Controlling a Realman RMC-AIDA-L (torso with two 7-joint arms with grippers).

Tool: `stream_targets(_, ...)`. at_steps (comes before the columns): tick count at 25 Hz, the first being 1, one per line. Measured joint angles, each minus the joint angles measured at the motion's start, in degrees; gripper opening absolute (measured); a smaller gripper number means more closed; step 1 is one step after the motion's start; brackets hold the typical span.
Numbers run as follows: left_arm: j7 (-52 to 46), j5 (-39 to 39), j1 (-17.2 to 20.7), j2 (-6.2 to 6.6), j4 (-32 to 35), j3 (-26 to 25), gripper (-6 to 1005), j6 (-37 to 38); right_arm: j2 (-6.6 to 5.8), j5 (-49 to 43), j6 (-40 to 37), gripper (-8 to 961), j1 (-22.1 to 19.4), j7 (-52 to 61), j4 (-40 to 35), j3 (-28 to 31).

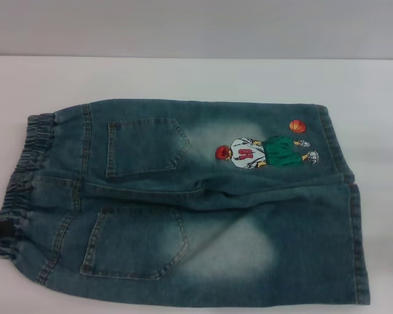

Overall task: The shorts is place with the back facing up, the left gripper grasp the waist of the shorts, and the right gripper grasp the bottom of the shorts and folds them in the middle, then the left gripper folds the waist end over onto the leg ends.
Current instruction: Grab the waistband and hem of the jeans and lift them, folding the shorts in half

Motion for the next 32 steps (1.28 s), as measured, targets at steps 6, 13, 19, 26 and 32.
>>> stream_targets(6, -0.21, -0.01, 0.14, 0.19, -0.04, -0.04, 800, -0.64, 0.0, 0.05, 0.03, 704, -0.03, 0.0, 0.0, -0.08)
stream_targets(13, -0.24, -0.01, 0.5, 0.31, -0.04, -0.09, 799, -2.48, 0.0, 0.03, 0.03, 705, -0.1, 0.0, 0.0, -0.21)
stream_targets(19, -0.24, 0.67, 0.52, 0.38, -0.04, 0.08, 797, -2.94, 0.0, -0.09, 0.02, 705, -0.1, 0.0, 0.09, -0.31)
stream_targets(26, -0.24, 3.53, 0.1, -0.15, -0.02, -0.02, 796, -3.59, 0.0, -0.23, 0.02, 705, -0.09, 0.0, 0.09, -0.36)
stream_targets(32, -0.24, 3.67, -0.01, -0.22, -0.02, -0.11, 794, -3.37, 0.0, -0.25, 0.03, 705, -0.09, 0.0, 0.17, -0.3)
